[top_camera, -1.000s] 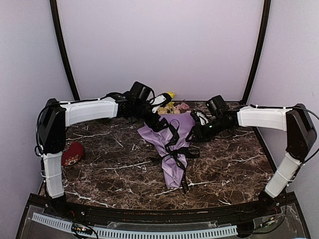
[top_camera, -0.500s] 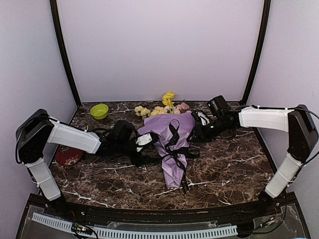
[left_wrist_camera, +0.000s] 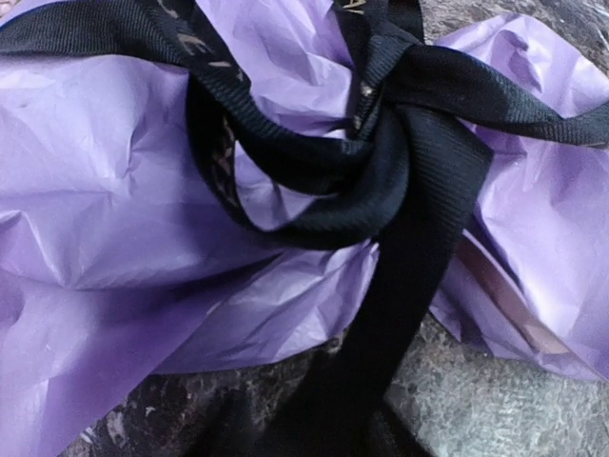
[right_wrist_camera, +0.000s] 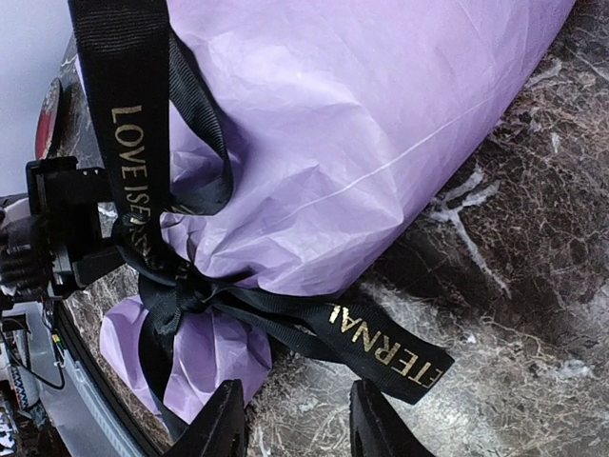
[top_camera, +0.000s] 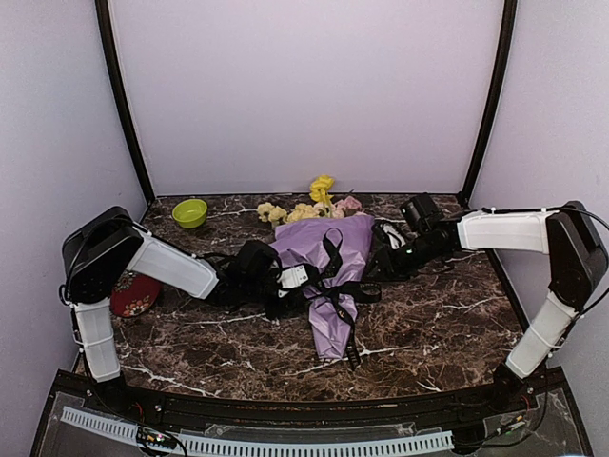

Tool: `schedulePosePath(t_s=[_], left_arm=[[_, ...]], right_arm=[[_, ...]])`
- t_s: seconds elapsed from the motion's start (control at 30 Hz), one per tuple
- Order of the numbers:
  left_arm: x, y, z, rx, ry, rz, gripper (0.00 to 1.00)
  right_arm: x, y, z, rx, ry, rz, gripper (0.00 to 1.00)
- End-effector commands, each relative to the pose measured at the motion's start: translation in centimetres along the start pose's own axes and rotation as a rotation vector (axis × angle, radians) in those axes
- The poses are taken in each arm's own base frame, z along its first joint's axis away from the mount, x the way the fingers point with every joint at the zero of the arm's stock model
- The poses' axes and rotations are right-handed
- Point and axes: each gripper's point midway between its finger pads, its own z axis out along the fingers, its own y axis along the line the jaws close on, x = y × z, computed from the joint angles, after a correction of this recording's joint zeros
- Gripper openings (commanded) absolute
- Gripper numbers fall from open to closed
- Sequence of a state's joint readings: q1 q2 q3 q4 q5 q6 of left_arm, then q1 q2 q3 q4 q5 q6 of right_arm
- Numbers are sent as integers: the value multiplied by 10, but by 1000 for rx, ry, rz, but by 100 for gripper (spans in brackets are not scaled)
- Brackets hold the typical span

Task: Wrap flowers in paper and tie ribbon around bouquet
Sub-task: Adjust the ribbon on the folded bouquet.

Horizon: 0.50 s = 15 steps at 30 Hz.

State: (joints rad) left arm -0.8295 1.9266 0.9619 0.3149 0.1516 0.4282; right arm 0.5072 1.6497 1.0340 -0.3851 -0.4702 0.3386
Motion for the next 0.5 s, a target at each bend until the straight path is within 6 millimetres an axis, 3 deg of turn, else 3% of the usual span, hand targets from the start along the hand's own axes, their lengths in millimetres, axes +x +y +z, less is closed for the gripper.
schedulePosePath(t_s=[0.0,0.03,0.07,0.23,0.47], left_arm=[[-7,1,-1,-6,-1,-7,14],[-6,-1,-5,6,-1,-15,3],[-10,-3,-10,13,-12,-23,0],[-6,-16,-47,46,-6,-123,0],[18,-51,-84,153,95,-348,0]], right_arm=[[-12,3,-7,-13,-54,-14,38],[-13,4,-7,-14,-59,-14,38],[-14,4,-7,-14,-61,-12,38],[-10,0,-5,-8,-56,-7,38],[-8,-10,1,7,-41,-3,38]])
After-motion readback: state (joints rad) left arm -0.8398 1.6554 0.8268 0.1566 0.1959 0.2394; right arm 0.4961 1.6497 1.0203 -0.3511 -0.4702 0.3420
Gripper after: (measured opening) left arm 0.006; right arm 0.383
